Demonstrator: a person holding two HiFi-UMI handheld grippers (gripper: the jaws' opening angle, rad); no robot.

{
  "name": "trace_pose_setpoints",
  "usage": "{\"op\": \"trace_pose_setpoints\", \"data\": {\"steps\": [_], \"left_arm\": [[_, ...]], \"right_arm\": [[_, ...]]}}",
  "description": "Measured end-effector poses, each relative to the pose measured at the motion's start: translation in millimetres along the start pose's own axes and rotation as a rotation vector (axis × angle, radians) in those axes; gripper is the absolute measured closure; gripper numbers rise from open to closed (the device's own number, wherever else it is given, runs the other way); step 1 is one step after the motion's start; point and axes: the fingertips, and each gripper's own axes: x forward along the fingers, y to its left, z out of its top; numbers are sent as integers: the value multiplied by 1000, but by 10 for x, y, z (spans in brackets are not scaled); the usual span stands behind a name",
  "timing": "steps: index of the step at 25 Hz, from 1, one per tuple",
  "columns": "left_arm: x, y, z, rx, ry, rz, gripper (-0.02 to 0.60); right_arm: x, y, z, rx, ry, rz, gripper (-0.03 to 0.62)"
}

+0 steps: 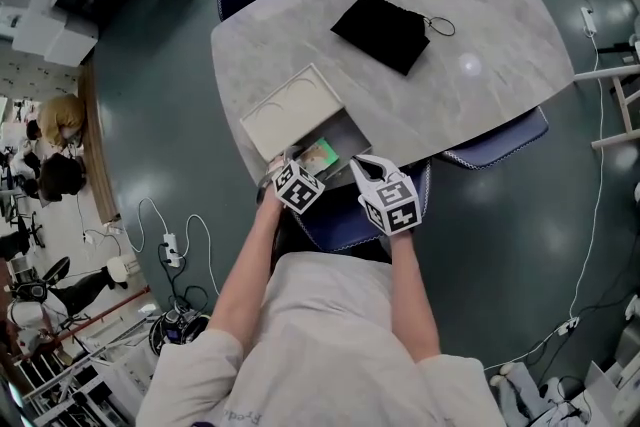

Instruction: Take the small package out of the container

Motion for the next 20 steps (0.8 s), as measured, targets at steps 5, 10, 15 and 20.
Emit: {"op": "trace_pose_setpoints", "data": {"steps": [5, 10, 15, 20], "left_arm": [[42, 6, 20, 16, 16, -16, 235], [100, -5, -9, 30, 47, -24, 235], [141, -4, 36, 24, 62, -45, 235], [155, -17, 53, 16, 69, -64, 232]], "right_arm": [[5, -46, 31, 26, -11, 1, 595], [22, -98, 50, 43, -20, -10, 595], [50, -93, 44, 41, -13, -6, 595], [62, -72, 33, 30, -2, 2, 595]]}}
